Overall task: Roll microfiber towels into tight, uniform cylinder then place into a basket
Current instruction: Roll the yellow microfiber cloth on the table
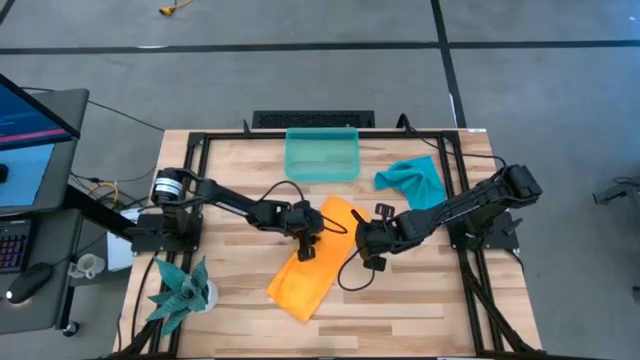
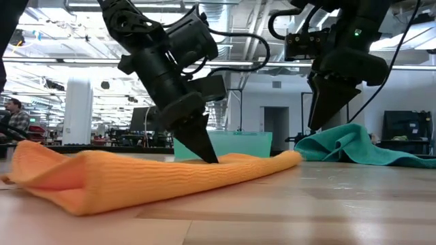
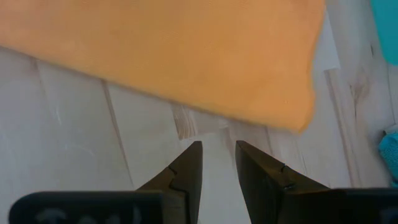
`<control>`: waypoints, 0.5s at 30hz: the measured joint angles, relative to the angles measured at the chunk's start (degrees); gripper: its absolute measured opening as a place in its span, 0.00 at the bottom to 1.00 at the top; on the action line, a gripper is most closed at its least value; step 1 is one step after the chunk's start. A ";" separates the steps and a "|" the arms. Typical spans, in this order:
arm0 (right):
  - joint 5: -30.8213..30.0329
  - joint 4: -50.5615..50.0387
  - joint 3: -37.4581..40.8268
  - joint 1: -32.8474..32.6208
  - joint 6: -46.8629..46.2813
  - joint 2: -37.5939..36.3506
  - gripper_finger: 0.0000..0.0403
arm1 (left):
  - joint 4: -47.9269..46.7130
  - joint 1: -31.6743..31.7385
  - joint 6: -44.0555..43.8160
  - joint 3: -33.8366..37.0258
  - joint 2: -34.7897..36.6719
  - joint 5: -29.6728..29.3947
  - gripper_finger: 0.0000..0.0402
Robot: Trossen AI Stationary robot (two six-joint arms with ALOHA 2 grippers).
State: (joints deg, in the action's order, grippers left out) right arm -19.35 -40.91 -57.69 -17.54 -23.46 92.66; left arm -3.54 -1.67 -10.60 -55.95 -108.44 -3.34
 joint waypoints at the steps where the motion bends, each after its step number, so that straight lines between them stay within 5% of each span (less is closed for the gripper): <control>1: 0.00 0.00 0.00 0.00 0.00 0.00 0.30 | -1.39 0.24 -2.67 -0.10 0.06 -0.08 0.27; 8: 0.00 -0.02 0.00 0.00 0.02 0.00 0.30 | -10.10 1.60 -26.50 -1.76 0.14 -0.43 0.27; 15: 0.00 -0.31 0.00 0.00 0.92 0.00 0.30 | -11.90 -0.97 -26.64 -3.51 -0.09 -0.45 0.27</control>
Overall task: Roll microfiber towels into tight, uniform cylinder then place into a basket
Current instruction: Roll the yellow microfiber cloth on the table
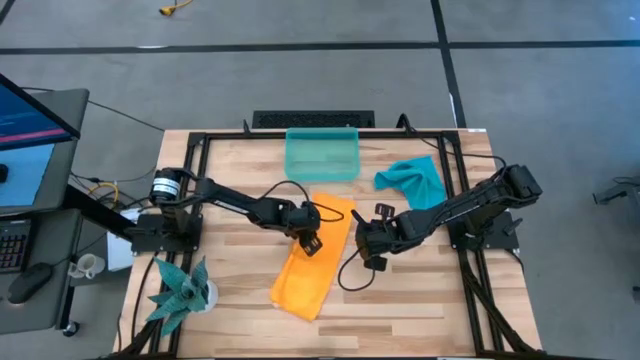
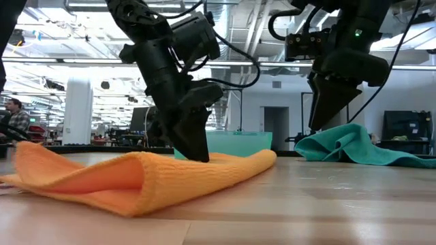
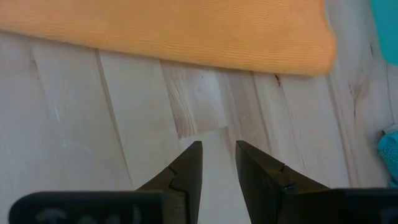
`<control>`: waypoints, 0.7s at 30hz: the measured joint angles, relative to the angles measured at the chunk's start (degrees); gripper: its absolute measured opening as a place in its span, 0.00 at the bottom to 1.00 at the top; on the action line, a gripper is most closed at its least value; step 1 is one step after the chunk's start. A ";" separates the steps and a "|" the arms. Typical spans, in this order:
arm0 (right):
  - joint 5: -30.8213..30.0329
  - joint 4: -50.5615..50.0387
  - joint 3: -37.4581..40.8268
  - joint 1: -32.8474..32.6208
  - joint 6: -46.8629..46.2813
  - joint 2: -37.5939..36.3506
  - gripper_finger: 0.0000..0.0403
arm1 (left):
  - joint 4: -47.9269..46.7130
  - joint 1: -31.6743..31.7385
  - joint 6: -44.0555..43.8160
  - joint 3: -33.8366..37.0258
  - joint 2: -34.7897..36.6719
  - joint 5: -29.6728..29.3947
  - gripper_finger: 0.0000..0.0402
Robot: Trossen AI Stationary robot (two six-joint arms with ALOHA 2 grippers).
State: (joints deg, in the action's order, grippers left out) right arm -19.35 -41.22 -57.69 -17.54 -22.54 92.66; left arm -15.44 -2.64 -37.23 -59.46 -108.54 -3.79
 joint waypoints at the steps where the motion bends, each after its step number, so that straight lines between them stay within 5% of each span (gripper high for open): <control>1: 0.00 -0.01 0.00 0.00 0.37 0.00 0.30 | -0.79 -0.38 1.18 -0.64 0.31 -0.08 0.27; 11: -0.02 0.10 0.00 0.00 2.58 0.00 0.30 | -15.66 -6.65 6.46 -7.69 2.67 -13.59 0.27; 21: -0.22 5.87 0.00 0.06 3.08 0.00 0.30 | -33.97 -13.61 -0.13 -11.54 8.32 -30.33 0.27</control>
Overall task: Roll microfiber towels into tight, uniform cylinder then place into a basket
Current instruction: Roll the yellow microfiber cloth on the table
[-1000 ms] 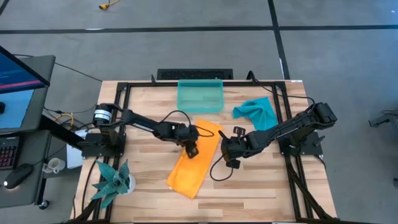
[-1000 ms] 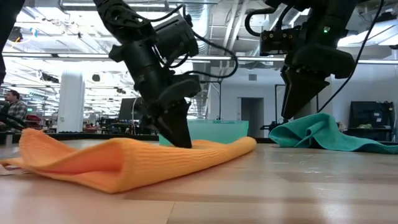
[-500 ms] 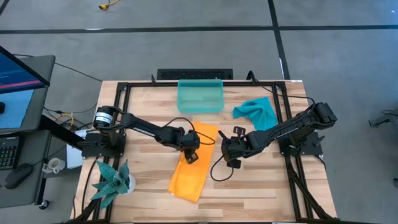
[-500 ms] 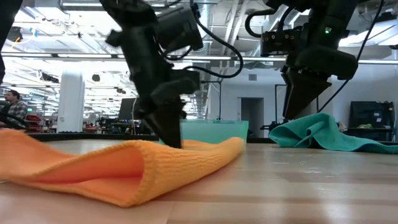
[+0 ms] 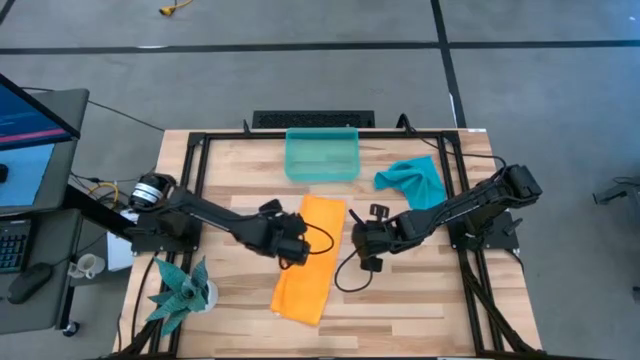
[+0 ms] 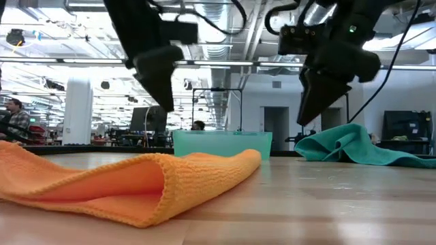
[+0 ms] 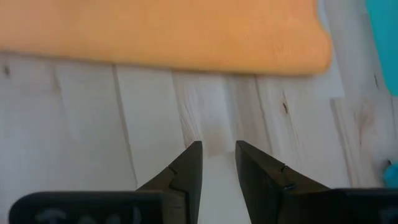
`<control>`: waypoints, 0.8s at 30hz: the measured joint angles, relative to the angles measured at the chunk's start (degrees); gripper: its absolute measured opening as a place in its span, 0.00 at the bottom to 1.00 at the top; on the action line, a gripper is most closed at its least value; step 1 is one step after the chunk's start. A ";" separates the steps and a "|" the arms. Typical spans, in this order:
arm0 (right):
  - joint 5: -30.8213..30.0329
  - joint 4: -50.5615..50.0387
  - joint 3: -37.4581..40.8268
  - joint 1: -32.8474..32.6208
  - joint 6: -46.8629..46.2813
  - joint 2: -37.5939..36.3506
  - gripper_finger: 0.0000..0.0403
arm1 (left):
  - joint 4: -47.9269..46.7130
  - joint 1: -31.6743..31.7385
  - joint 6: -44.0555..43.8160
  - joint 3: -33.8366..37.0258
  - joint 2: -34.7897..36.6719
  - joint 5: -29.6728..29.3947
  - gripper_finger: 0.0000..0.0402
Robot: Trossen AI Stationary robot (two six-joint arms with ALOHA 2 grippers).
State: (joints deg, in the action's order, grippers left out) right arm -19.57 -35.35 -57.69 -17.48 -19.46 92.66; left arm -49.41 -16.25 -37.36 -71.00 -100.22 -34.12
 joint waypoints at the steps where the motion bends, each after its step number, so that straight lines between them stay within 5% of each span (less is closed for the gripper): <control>1: 0.00 1.24 0.00 -0.02 0.00 0.00 0.30 | -1.37 -0.66 -0.66 -0.02 0.87 -0.94 0.27; 9: 0.00 8.67 0.00 0.00 2.33 0.00 0.30 | -11.89 -4.39 -7.70 -0.05 3.20 -8.96 0.27; 24: 0.22 22.06 -0.02 2.72 13.91 7.01 0.30 | -15.36 -3.42 -12.09 2.83 3.23 -8.98 0.27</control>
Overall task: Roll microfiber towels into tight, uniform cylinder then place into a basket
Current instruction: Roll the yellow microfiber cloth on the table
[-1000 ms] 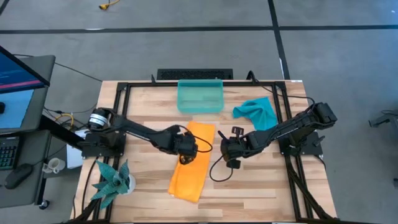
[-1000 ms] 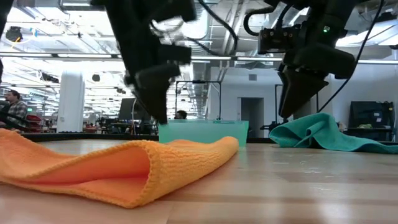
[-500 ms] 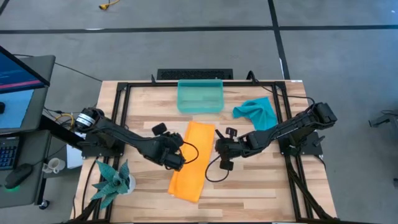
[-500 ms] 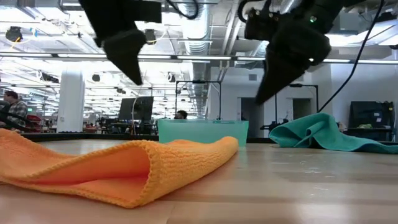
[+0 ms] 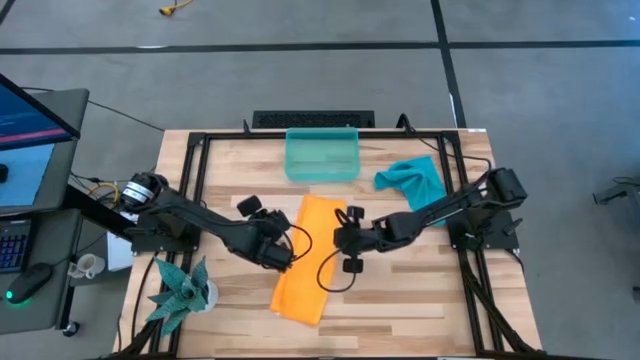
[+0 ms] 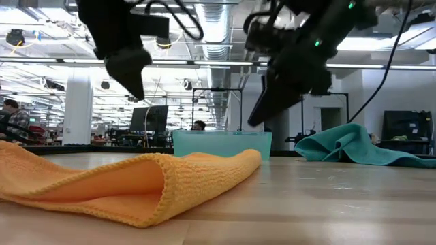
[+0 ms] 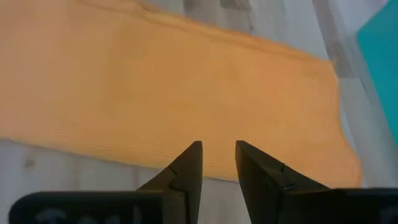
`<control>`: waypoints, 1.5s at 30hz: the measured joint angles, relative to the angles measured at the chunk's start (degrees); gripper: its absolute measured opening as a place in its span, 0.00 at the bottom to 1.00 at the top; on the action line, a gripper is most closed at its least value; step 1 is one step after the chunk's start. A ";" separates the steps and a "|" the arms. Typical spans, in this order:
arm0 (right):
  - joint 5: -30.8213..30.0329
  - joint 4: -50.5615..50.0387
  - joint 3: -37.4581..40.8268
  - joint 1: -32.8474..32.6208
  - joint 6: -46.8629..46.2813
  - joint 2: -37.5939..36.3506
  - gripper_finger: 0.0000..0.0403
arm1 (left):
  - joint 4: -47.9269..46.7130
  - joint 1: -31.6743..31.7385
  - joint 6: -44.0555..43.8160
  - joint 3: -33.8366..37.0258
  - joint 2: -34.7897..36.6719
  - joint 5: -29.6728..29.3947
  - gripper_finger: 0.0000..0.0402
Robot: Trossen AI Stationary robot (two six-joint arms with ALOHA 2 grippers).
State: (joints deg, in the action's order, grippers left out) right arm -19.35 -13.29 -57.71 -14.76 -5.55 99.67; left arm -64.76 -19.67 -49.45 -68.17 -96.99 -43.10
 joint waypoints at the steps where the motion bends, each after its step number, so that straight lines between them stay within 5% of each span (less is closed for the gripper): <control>1: 0.00 0.35 -0.01 0.50 -0.08 0.80 0.30 | -0.17 0.51 0.04 0.34 0.00 0.46 0.27; 10: 4.92 2.83 0.02 4.00 -0.92 6.00 0.30 | 0.52 4.00 0.00 0.91 0.02 0.82 0.27; 30: 3.40 -6.08 -0.24 9.01 -4.03 7.31 0.30 | 4.34 4.03 3.42 0.91 0.02 3.08 0.27; 45: 0.98 -10.16 -1.51 3.62 0.03 7.55 0.30 | 13.52 2.35 11.87 0.89 -0.72 10.74 0.27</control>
State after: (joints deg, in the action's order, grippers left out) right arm -18.37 -23.45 -59.22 -11.14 -5.52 107.22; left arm -51.25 -17.32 -37.59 -67.29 -97.71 -32.36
